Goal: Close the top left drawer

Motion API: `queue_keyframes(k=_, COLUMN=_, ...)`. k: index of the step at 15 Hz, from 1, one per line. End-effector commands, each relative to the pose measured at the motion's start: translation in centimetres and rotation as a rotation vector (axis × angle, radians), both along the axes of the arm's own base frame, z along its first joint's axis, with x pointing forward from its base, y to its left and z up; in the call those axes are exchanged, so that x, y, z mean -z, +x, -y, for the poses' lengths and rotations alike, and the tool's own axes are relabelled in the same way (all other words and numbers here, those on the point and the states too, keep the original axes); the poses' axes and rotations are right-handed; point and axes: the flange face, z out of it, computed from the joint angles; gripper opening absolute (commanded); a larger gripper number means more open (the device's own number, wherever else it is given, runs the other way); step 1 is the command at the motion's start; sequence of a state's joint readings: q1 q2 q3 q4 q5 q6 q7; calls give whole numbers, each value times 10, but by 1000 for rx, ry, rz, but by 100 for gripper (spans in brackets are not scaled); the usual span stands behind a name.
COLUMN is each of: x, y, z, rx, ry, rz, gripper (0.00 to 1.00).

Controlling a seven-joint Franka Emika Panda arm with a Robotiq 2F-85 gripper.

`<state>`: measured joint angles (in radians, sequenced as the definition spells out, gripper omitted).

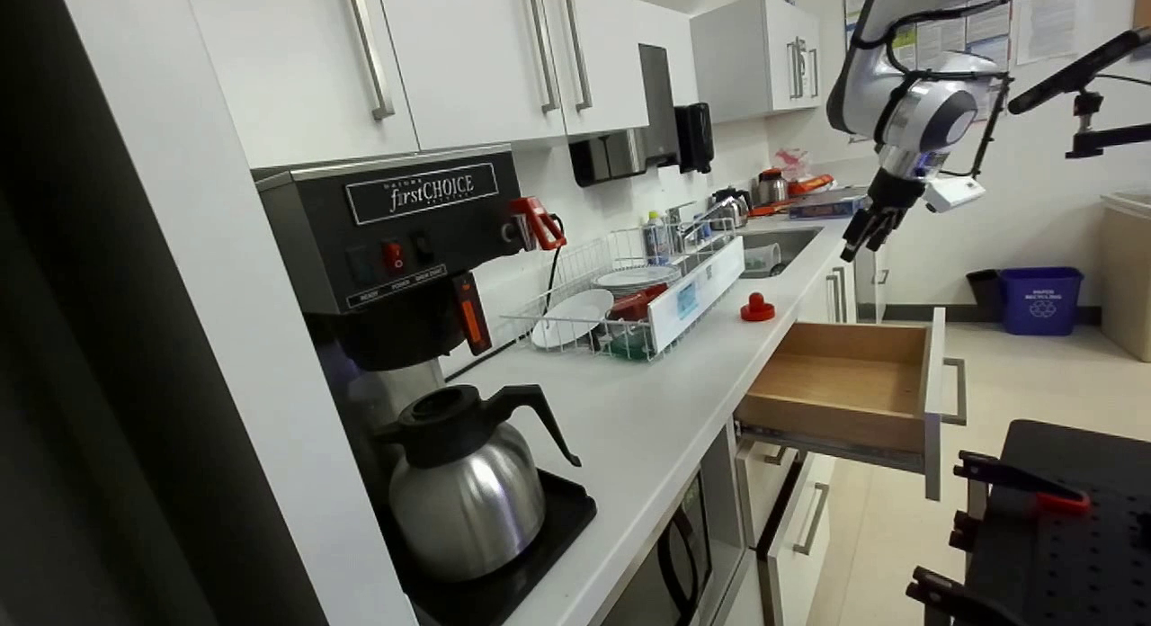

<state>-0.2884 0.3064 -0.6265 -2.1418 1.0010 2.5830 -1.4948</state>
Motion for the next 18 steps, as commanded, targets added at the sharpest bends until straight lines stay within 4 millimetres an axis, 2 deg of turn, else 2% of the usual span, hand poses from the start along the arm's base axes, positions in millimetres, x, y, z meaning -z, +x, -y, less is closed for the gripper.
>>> queue_keyframes(k=1, x=-9, y=47, z=5, rx=-73, ry=-36, rz=-39, gripper=100)
queue_keyframes(k=4, x=-1, y=75, z=6, rx=-114, ry=-67, rz=-37, gripper=100)
queue_keyframes(k=10, x=27, y=108, z=16, rx=-100, ry=-120, rz=-14, gripper=100)
queue_keyframes(k=13, x=44, y=130, z=15, rx=-108, ry=-117, rz=1, gripper=100)
queue_keyframes(k=14, x=38, y=116, z=11, rx=-132, ry=-102, rz=-22, gripper=100)
queue_keyframes(k=16, x=47, y=119, z=10, rx=-140, ry=-95, rz=-26, gripper=100)
queue_keyframes(k=18, x=47, y=117, z=12, rx=-137, ry=-96, rz=-28, gripper=100)
